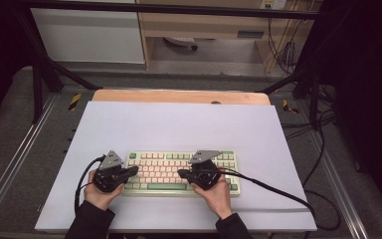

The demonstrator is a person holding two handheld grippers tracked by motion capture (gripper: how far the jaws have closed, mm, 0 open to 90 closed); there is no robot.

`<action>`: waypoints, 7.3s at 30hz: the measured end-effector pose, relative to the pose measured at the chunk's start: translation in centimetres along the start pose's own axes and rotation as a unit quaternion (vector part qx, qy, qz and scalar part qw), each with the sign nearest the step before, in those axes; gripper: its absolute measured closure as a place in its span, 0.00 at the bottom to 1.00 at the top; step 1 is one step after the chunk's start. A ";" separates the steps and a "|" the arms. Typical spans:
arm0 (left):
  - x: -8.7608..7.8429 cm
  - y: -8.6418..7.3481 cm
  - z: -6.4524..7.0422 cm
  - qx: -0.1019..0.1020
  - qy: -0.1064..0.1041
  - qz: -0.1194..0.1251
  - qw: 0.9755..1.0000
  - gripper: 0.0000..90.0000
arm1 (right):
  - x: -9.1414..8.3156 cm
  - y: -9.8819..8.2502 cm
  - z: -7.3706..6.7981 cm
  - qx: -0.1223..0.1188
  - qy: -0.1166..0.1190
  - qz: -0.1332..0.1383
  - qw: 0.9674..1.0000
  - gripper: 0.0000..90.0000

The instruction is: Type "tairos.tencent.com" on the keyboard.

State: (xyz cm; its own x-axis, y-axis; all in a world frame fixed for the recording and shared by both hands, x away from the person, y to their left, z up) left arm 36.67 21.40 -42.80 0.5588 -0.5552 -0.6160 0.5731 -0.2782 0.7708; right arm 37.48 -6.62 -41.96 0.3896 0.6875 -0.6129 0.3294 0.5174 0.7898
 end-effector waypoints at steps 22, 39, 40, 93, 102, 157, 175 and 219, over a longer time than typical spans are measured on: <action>0.4 0.3 1.2 0.010 -0.010 0.001 1.000 1.00 | -2.6 -2.2 1.9 0.019 -0.021 0.001 1.000 1.00; 1.5 0.5 2.9 0.025 -0.026 -0.011 0.999 1.00 | -2.7 -2.7 2.0 0.021 -0.022 0.001 1.000 1.00; 1.5 0.5 2.9 0.025 -0.027 -0.011 0.999 1.00 | -2.7 -2.7 1.9 0.023 -0.021 0.001 1.000 1.00; 2.1 1.1 3.5 0.038 -0.029 -0.017 0.999 1.00 | -2.6 -2.7 1.9 0.024 -0.020 0.002 1.000 1.00; 2.0 1.7 3.0 0.033 -0.021 -0.014 0.999 1.00 | -2.6 -2.7 2.0 0.024 -0.020 0.001 1.000 1.00; 3.3 1.4 2.4 0.028 -0.017 -0.023 0.999 1.00 | -2.3 -2.7 1.7 0.023 -0.012 0.005 1.000 1.00; 2.1 1.0 1.6 0.008 -0.024 -0.010 1.000 1.00 | -0.8 -1.5 0.9 0.014 0.006 0.009 1.000 1.00; 1.9 1.0 1.5 0.008 -0.026 -0.005 1.000 1.00 | 3.4 -0.9 -1.1 -0.009 0.026 -0.015 1.000 1.00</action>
State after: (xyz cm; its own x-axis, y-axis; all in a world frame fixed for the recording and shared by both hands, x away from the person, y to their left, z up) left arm 37.43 18.88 -42.91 0.5207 -0.5921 -0.6150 0.5694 -0.2960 0.7670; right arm 37.55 -4.18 -44.70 0.3352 0.6965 -0.6344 0.3247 0.5467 0.7718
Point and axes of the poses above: each handheld gripper's, and its own axes: x roughly forward along the jaws, y roughly out of its top, z roughly to its right, the point moved 2 cm from there along x, roughly forward along the jaws, and after that the axes turned 8 degrees about -x, right-handed, at the moved point
